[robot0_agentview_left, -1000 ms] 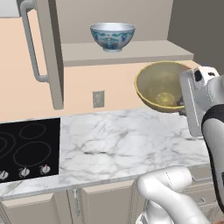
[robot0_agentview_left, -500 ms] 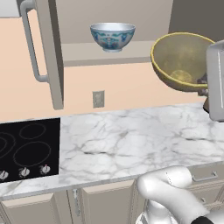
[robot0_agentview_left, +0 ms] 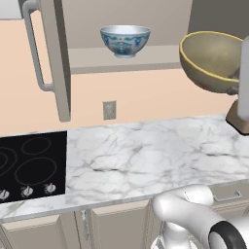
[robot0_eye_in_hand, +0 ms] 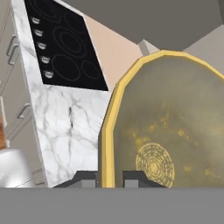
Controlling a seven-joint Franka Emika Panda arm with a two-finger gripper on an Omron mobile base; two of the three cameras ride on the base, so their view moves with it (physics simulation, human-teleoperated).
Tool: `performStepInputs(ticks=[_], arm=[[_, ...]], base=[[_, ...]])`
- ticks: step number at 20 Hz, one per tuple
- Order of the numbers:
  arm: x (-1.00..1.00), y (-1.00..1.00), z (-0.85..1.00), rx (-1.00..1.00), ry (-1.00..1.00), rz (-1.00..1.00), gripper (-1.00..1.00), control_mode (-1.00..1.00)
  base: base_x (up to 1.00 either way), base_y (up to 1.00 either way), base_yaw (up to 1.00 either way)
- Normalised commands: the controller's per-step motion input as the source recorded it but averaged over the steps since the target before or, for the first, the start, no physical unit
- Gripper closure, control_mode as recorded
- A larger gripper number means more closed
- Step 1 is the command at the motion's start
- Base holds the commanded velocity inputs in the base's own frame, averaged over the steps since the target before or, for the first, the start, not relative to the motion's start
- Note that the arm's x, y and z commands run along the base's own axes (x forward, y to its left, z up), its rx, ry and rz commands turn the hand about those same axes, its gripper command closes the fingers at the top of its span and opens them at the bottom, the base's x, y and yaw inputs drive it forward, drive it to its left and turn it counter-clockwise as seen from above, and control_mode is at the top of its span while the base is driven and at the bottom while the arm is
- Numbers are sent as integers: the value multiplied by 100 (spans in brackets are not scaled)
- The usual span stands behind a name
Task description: Open the cabinet. Pick the bowls from the counter and place them in the cabinet. Then close the cabinet.
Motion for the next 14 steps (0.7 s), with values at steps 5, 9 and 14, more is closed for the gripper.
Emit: performStepInputs(ticks=[5, 9, 14], arm=[[19, 0, 0, 10, 0, -12, 100, -100], [45, 0, -3, 6, -5, -9, 100, -100], [65, 0, -20, 1, -9, -2, 100, -100]], base=[[0, 0, 0], [0, 0, 0], [0, 0, 0]])
